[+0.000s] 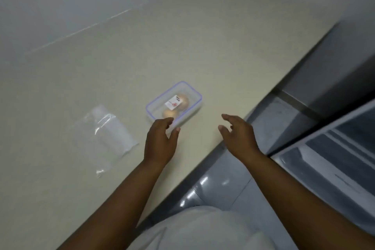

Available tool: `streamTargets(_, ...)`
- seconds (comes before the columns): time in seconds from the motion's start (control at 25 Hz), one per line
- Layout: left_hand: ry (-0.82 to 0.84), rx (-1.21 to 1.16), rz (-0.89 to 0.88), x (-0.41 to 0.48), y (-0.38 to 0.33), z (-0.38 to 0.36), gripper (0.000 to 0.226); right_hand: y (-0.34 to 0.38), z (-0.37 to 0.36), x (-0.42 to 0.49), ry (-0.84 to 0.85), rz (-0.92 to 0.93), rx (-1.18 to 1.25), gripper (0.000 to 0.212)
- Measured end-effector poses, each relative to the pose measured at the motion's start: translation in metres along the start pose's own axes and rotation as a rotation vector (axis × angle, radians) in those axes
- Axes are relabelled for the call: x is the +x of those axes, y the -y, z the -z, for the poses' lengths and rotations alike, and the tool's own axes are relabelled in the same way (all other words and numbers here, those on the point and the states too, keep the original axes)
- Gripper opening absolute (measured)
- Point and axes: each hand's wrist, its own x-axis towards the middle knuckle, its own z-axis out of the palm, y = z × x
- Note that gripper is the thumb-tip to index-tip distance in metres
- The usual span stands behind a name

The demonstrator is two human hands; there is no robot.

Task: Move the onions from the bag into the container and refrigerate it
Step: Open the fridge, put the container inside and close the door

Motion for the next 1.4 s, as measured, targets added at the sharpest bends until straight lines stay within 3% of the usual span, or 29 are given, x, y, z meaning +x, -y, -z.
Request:
streamTargets(0.2,-0.118,-0.043,0.337,0.032,0.039,0.016,0.048,0.043,-0.052,0.099,0.107,-0.101,-0.072,0.051)
streamTargets(0.32,-0.01,-0.121,0.601,0.049,0.053,0.013,0.068,0.052,-0.068,0.141,0.21,-0.121,-0.211,0.056)
streamTargets(0.4,0.076,-0.168,0.664,0.055,0.053,0.009,0.065,0.054,-0.074,0.155,0.268,-0.13,-0.246,0.05)
streamTargets(0.56,0.074,-0.265,0.585,0.048,0.047,0.001,0.042,0.037,-0.076,0.149,0.251,-0.15,-0.082,0.035)
streamTargets(0.8,0.163,-0.337,0.456,0.043,0.015,-0.019,0.037,-0.02,-0.035,0.085,0.035,-0.225,0.177,0.026)
streamTargets(1.04,0.412,-0.372,0.338,0.023,-0.048,-0.092,0.043,-0.088,0.037,0.002,-0.268,-0.334,0.206,0.022)
streamTargets(1.24,0.651,-0.342,0.232,-0.014,-0.11,-0.188,0.036,-0.162,0.107,-0.068,-0.52,-0.503,0.227,0.022)
streamTargets(1.4,0.871,-0.336,0.258,-0.042,-0.164,-0.273,0.049,-0.225,0.162,-0.114,-0.676,-0.628,0.249,0.014)
